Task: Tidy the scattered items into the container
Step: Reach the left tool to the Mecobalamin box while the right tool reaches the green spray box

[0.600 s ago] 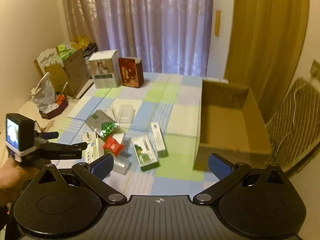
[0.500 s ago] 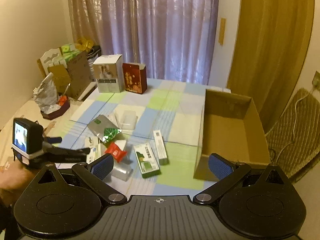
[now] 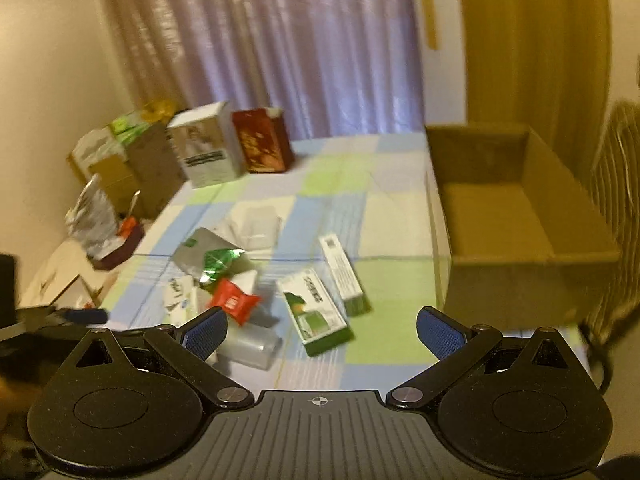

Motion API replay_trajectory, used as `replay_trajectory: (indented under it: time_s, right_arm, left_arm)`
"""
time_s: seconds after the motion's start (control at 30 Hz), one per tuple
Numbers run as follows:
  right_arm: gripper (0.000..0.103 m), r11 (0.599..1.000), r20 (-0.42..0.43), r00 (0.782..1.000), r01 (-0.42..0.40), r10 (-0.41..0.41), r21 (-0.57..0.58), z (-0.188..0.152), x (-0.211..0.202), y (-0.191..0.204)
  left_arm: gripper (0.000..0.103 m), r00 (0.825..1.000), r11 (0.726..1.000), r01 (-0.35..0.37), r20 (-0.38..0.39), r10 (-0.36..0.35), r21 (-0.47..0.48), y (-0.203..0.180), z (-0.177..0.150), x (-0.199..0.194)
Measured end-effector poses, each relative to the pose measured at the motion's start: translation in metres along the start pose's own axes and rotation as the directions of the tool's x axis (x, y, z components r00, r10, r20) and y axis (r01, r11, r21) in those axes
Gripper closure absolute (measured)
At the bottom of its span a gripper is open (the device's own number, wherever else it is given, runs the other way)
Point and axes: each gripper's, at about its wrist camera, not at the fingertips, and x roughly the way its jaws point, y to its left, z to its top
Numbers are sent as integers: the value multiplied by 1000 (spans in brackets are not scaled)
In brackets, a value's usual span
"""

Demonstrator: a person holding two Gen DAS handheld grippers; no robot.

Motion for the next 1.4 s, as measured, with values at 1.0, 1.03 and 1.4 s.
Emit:
replay_trajectory:
  time_s: [1.0, 1.03, 1.4]
  right_arm:
    - [0, 981, 32, 999, -14, 21, -192, -31, 81, 6]
    - [0, 980, 24, 999, -15, 20, -197, -32, 84, 7]
    - [0, 976, -60, 998, -38, 25, -216, -41, 112, 6]
  left_arm:
    - [1, 999, 1000, -15, -45, 14, -24, 11, -7, 63]
    - [1, 999, 999, -10, -41, 8, -31, 12, -7, 63]
    - [1, 999, 995, -32, -8, 32, -94, 25, -15, 52]
